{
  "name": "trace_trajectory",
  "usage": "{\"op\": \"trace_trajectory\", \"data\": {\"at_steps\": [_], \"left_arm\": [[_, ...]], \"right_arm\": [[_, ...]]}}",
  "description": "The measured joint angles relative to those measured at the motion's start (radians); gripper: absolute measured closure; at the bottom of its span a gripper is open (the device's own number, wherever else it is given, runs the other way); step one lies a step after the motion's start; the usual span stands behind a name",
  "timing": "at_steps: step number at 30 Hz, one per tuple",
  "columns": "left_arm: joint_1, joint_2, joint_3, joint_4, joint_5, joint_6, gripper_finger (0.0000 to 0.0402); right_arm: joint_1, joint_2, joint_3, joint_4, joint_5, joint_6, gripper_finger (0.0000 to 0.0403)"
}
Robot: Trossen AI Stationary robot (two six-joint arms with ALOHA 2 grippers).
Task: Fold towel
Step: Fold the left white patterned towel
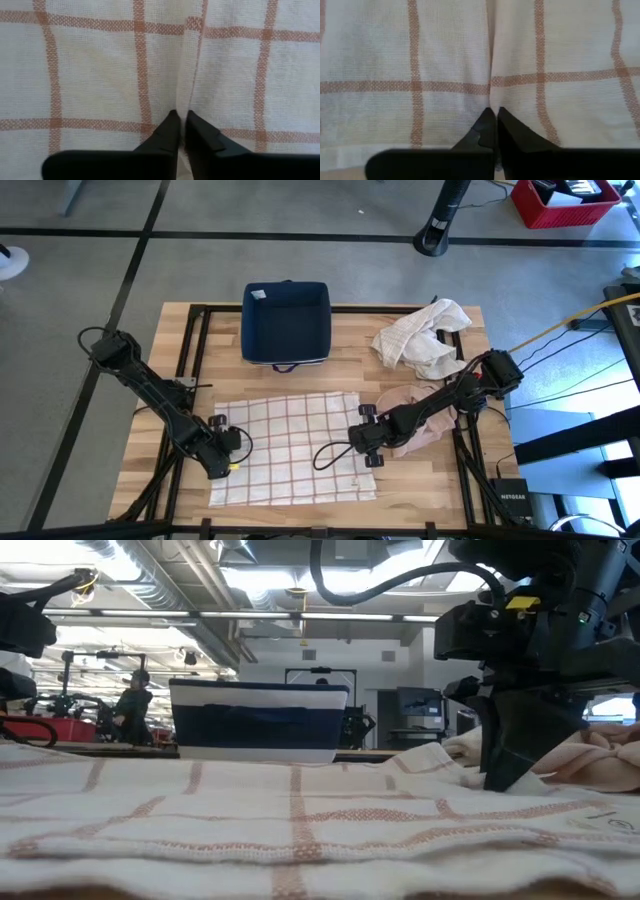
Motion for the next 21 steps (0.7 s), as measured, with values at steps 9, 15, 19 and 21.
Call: {"op": "trace_trajectory", "data": {"at_steps": [9, 15, 19, 21], "left_arm": [[0.000, 0.000, 0.000, -0.002, -0.005, 0.006, 0.0371], [0.000, 0.000, -0.001, -0.005, -0.008, 0.003, 0.0359], [0.000, 0.000, -0.001, -0.005, -0.008, 0.002, 0.0357], [0.000, 0.000, -0.001, -0.004, -0.009, 0.002, 0.0357]], "right_arm": [[0.000, 0.000, -0.001, 0.000, 0.004, -0.003, 0.0333], [-0.001, -0.029, -0.004, 0.003, -0.009, -0.003, 0.0291], [0.000, -0.093, -0.006, -0.006, -0.022, -0.002, 0.0242], [0.001, -0.121, -0.004, 0.004, -0.023, -0.001, 0.0215]]}}
